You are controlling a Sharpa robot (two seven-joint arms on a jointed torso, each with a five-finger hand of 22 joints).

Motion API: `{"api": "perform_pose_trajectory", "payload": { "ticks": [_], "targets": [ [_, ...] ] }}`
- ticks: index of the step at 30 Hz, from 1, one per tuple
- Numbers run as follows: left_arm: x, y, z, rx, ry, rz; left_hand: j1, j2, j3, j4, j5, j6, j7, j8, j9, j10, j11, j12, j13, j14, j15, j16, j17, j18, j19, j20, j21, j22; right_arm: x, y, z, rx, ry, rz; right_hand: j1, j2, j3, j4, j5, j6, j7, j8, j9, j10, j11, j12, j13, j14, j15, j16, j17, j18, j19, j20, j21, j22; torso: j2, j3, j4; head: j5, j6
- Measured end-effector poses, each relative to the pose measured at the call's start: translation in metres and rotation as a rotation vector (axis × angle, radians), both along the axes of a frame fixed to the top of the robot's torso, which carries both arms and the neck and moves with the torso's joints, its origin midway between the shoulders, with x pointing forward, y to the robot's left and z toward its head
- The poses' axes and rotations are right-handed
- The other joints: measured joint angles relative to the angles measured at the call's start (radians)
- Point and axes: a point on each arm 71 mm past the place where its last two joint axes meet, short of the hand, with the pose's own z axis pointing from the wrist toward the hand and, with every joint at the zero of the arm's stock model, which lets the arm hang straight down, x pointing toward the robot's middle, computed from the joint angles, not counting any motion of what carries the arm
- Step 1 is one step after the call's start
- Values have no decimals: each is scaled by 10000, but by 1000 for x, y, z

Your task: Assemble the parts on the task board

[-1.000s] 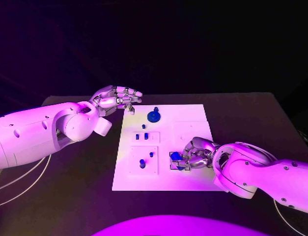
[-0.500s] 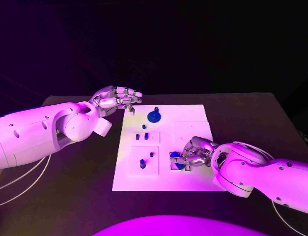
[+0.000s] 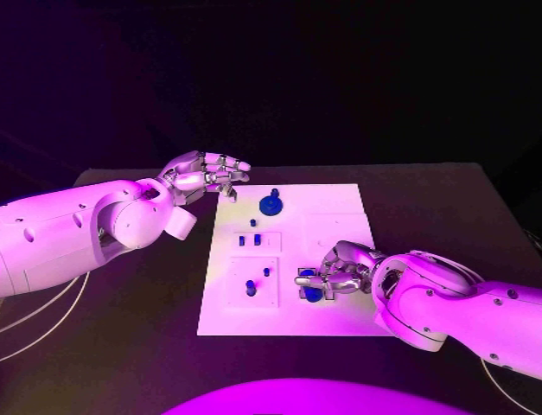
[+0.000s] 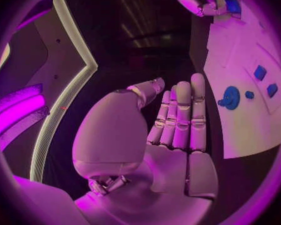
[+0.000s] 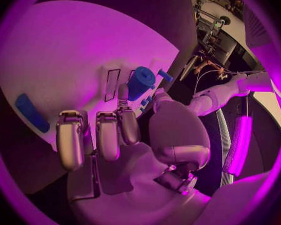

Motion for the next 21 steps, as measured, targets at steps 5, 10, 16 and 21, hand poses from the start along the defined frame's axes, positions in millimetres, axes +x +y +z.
{"api": "perform_pose_trajectory", "payload": {
  "ticks": [5, 10, 16, 21],
  "targets": [
    [0, 1, 0, 10, 4, 17, 0, 0, 0, 0, 0, 0, 0, 0, 0, 0, 0, -1, 0, 0, 0, 0, 0, 0, 0, 0, 0, 0, -5, -5, 3, 1, -63, 53, 3, 3, -73, -18, 0, 0, 0, 37, 0, 0, 0, 0, 0, 0, 0, 0, -1, 0, 0, 0, 0, -1, -2, 4, -5, 17, 0],
    [0, 2, 0, 18, 9, 29, 0, 0, 0, 0, 0, 0, 0, 0, 1, 0, 0, -1, 1, 0, 0, 0, 1, 0, 0, 0, 0, 0, -11, -11, 6, -8, -104, 85, 67, 146, -137, -27, 0, 0, 0, 37, -1, 0, 0, 0, 1, 0, 0, 0, -1, 0, 0, 0, 0, -1, -6, 1, -7, 22, -8],
    [0, 3, 0, 25, 14, 39, 0, 0, -1, 0, -1, 0, 0, 0, 1, 0, 0, -1, 1, 0, 0, 0, 1, 0, 0, 0, 1, 1, -14, -13, 8, -16, -71, 181, 186, 266, -174, -9, 106, 0, 0, 37, 8, 0, 1, 0, 8, 0, 0, 0, -1, 0, 0, 0, 44, -2, -4, 0, -9, 15, -9],
    [0, 3, 0, 33, 19, 49, 0, 0, -1, 0, -1, 0, 0, 0, 1, 1, 0, -1, 1, 1, 0, 0, 1, 0, 0, 0, 0, 1, -16, -9, 9, -2, -18, 306, 519, 599, -276, -56, 288, 0, 0, 75, 8, 0, 1, 0, 8, 38, -37, 0, -2, 0, 0, 0, 41, -3, -1, 2, -6, 4, -8]
  ]
}}
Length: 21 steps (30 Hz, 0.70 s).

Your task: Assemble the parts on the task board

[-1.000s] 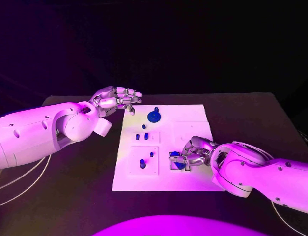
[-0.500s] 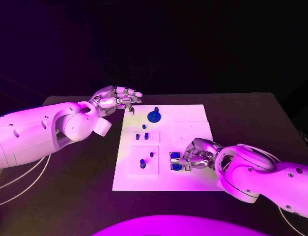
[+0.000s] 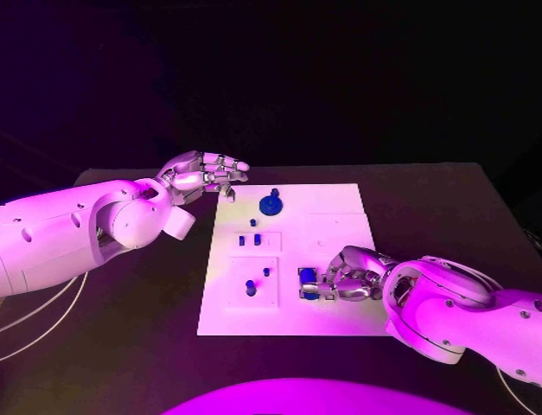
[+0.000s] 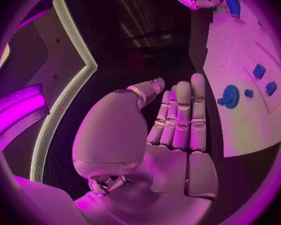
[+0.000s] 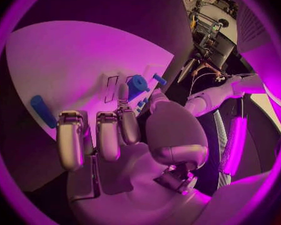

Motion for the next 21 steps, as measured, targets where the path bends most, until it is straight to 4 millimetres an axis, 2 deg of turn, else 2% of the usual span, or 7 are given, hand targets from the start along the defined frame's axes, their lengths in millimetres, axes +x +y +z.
{"api": "perform_pose_trajectory", "payload": {
  "ticks": [8, 14, 19, 21],
  "targets": [
    [0, 0, 0, 9, 10, 6, 0, 0, 0, 0, 0, 0, 0, 0, 0, 0, 0, 0, 1, 0, 0, 0, 1, 0, 0, 0, 0, 0, 3, 0, -2, -51, 0, -45, 899, 496, -88, 0, 399, 0, 0, 0, -20, 0, 0, 61, -1, 0, 0, 0, 0, 1, 37, -37, 52, -1, 6, -1, 12, -14, -8],
    [0, 1, 0, 14, 16, 8, 0, 0, 0, 0, -1, 0, 0, 0, -1, 0, 0, 0, -1, 0, 0, 0, 1, 1, 0, 0, 0, 0, 9, 0, -5, -112, -52, -115, 1188, 492, -152, -41, 583, 0, 0, 0, -33, 0, 0, 83, -2, 0, 1, 0, 8, 1, 37, -37, 82, -2, 8, -6, 19, -1, -23],
    [0, 1, 0, 21, 21, 19, 0, 0, 0, 0, -1, 0, 0, 0, -9, 0, 0, -1, -9, 0, 0, 1, 1, 0, 0, 0, 0, 0, 11, 5, -6, -87, -94, -73, 1552, 703, -152, -42, 685, 0, 0, 0, -52, -1, 1, 83, 12, -1, 1, 0, 8, 1, 37, -37, 81, -2, 10, -2, 20, 12, -29],
    [0, 1, 0, 21, 22, 19, 0, 0, 0, 0, -2, 0, 0, 0, -9, 0, 0, -1, -9, 0, 0, 1, 1, 1, 0, 0, 0, 0, 12, 5, -7, -106, -95, -88, 1604, 651, -152, -42, 685, 1, 0, 0, -62, -1, 1, 83, 11, -1, 1, 0, 8, 1, 37, -37, 81, -2, 10, -2, 20, 13, -33]
  ]
}}
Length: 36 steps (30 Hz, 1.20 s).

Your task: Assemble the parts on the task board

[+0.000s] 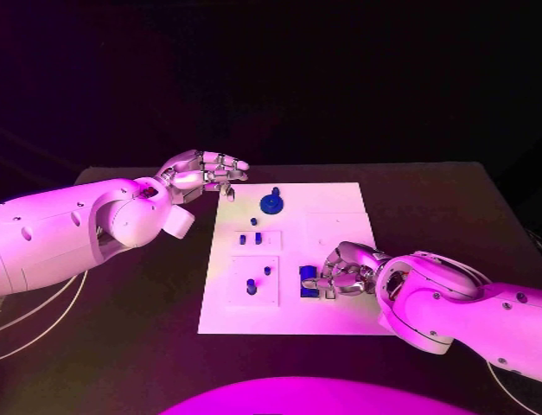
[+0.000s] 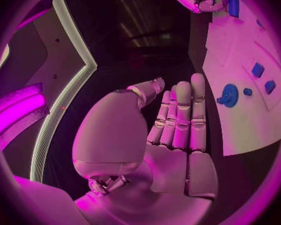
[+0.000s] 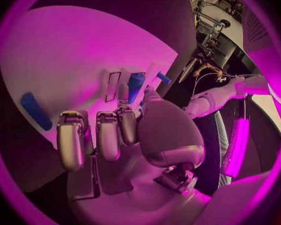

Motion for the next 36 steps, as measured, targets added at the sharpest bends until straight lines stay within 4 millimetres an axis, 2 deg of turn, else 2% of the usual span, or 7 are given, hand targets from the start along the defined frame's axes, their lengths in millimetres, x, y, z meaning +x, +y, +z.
{"api": "perform_pose_trajectory", "payload": {
  "ticks": [9, 15, 21, 24, 29, 34, 36],
  "targets": [
    [0, 0, 0, 1, 4, -4, 0, 0, 0, 0, 0, 0, 0, 0, 0, 0, 0, 0, 0, 0, 0, 0, 0, 0, 0, 0, 0, 0, 3, 0, -1, -31, -88, -70, 171, -15, 0, 0, -1, -36, -36, 0, -13, 0, 0, 0, 6, 0, 0, 0, -1, 0, 0, 0, 32, -1, -3, -3, -7, 2, -10],
    [0, 0, 0, 3, 6, -2, 0, 0, 28, 28, 0, 0, 0, 49, 1, 0, 0, 0, 1, 0, 0, 0, -9, 0, 0, 0, 0, 9, 3, -1, -1, -25, -142, -84, 579, -156, -49, -50, -137, -36, -36, 0, -45, -1, 1, 11, 15, 0, 1, 0, -2, 1, 0, 0, 32, -1, -5, 0, -12, 2, -20],
    [0, 0, 0, 5, 7, 1, 0, 0, 27, 28, -1, 0, 0, 49, 2, 0, 0, 0, 1, 0, 0, 0, -9, 0, 0, 0, 0, 9, 0, -7, 4, 315, -428, -241, 764, -182, -122, 13, -23, -166, 10, -75, -122, -2, 3, 37, 15, 0, 2, 0, -3, 0, 0, 1, 32, 7, -9, 7, -18, -15, -7],
    [0, 0, 0, 5, 7, 0, 0, 0, 28, 28, -1, 0, 0, 49, 2, 0, 0, 0, 2, 0, 0, 0, -9, 0, 0, 0, 0, 9, -2, -12, 13, 773, -728, -443, 819, -236, -296, 40, 37, -467, 144, -292, -203, 3, 39, 77, 2, 0, 2, 61, -3, 0, -1, 1, 32, 7, -11, 7, -20, -32, 11],
    [1, -1, 0, 4, 7, -3, 0, 0, 27, 28, -1, 0, 0, 49, 2, 0, 0, 0, 2, 0, 0, 0, -8, 0, 0, 0, 0, 9, 5, -31, 36, 1452, -1319, -1012, 840, -259, -375, 11, 37, -482, 159, -292, -206, 18, 55, 78, 2, 0, 3, 61, -4, 0, -1, 1, 32, 7, -20, 11, -33, -88, 54],
    [1, -2, 0, -5, 7, -24, 0, 0, 27, 28, -1, 0, 0, 49, 2, 0, 0, -1, 2, 0, 0, 0, -8, 0, 0, 0, 0, 8, 8, -52, 42, 1578, -1410, -1494, 1296, -393, -427, -41, 37, -514, 191, -364, -205, 18, 59, 177, -1, -13, 64, 60, -4, 0, -1, 1, 32, 6, -22, 1, -45, -162, 93],
    [1, -2, 0, -9, 6, -30, 0, 0, 27, 28, -1, 0, 0, 49, 2, 0, 0, -1, 2, 0, 0, 0, -8, 0, 0, 0, 0, 8, 8, -61, 42, 1485, -1388, -1647, 1517, -445, -411, -63, -6, -574, 251, -449, -222, -9, 102, 205, 10, -1, 77, 61, -5, 1, -23, 23, 32, 6, -22, 1, -45, -188, 96]
  ]
}}
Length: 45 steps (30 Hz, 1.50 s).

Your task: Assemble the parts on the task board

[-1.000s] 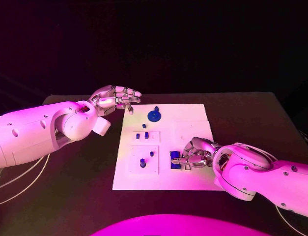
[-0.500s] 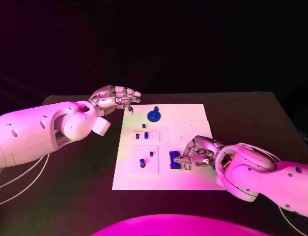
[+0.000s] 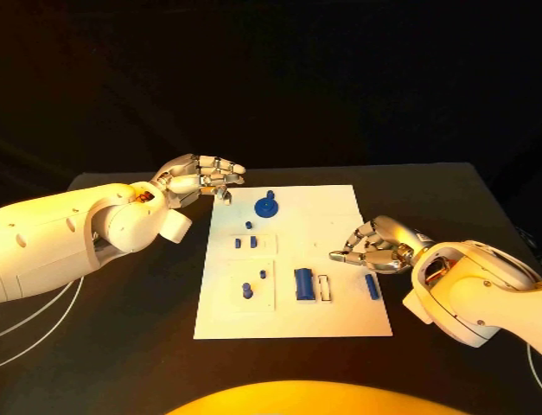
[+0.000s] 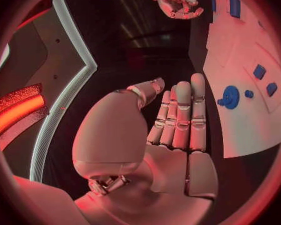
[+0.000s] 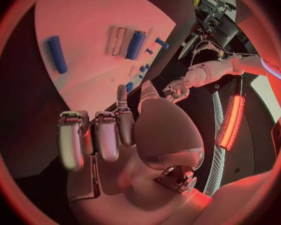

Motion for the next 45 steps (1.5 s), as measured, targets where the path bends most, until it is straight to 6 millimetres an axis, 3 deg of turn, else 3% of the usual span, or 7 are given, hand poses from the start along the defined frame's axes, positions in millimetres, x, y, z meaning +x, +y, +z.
{"api": "perform_pose_trajectory", "payload": {
  "ticks": [10, 13, 15, 30, 41, 43, 45],
  "targets": [
    [0, -1, 0, -10, -1, -23, 0, 0, 0, 0, 0, 0, 0, 0, 0, 0, 0, 0, 0, 0, 0, 0, 1, 0, 0, 0, 0, 0, -4, -41, -13, -1153, 303, -346, 495, -152, 28, -79, -75, -8, 8, -133, -84, 8, 45, -94, 28, 15, 19, 0, -1, 0, -10, 22, 62, -1, 0, -1, 12, -144, 28],
    [0, -2, 0, -15, -3, -35, 0, 0, 0, 0, 0, 0, 0, 0, 1, 0, 0, 0, 1, 0, 0, 0, 1, 0, 0, 0, 0, -1, -6, -48, -16, -1611, 323, -323, 535, -160, 28, -79, -118, -8, 8, -133, -84, 8, 46, -117, 28, 16, 20, 0, -1, -156, 22, 53, 116, -1, 2, 0, 13, -199, 28],
    [0, -2, 0, -16, -3, -36, 0, 0, 0, 0, 0, 0, 0, 0, 1, 0, 0, 0, 1, 0, 0, 0, 1, 0, 0, 0, 0, -1, -7, -50, -17, -1848, 319, -288, 553, -175, 28, -79, -118, 24, -24, -133, -84, 8, 46, -117, 28, 15, 20, 0, -1, -156, 22, 53, 116, -2, 5, 0, 12, -227, 19],
    [0, 0, 0, -3, 1, -6, 0, 0, -1, 0, -1, 0, 0, 0, -7, 0, 0, 0, -7, 0, 0, 0, 1, 0, 0, 0, 0, -1, -15, -46, -44, -2827, 816, 81, 565, -163, -3, -48, -156, 132, -57, -130, -66, -8, 64, -167, 29, 1, 37, 0, -2, -156, 21, 53, 116, -3, 14, 8, 35, -256, 6],
    [0, 1, 0, 9, 18, -3, 0, 0, -1, 0, 0, 0, 0, 0, -7, 0, 0, 0, -7, 0, 0, 0, 1, 0, 0, 0, 0, -1, -10, -41, -46, -3032, 662, 230, 754, -271, -3, -48, -155, 287, -63, -85, -35, 6, 79, -166, 29, 3, 39, 0, -3, -155, 21, 53, 116, -4, 12, -2, 30, -230, -35],
    [0, 1, 0, 10, 20, -3, -20, -20, -1, 0, -1, 0, 0, 0, -7, 0, 0, 42, -6, 0, 0, 0, 2, 1, 0, 0, 0, -2, -9, -39, -47, -3051, 618, 275, 1054, -335, 288, -107, -709, 349, -94, -98, -35, 10, 77, -163, 48, -1, 70, 0, -3, -156, 21, 52, 116, -5, 12, -2, 30, -229, -39],
    [0, 1, 0, 12, 23, -3, -33, -33, -1, -1, -1, 0, 0, 0, -6, 0, 0, 42, -6, 0, 0, 0, 1, 0, 0, 0, 1, -2, -8, -36, -47, -3078, 563, 331, 1168, -448, 544, -166, -923, 355, -100, -99, -35, 17, 48, -163, 48, -17, 46, 0, -3, -155, 21, 52, 116, -5, 12, -2, 30, -234, -47]
  ]
}}
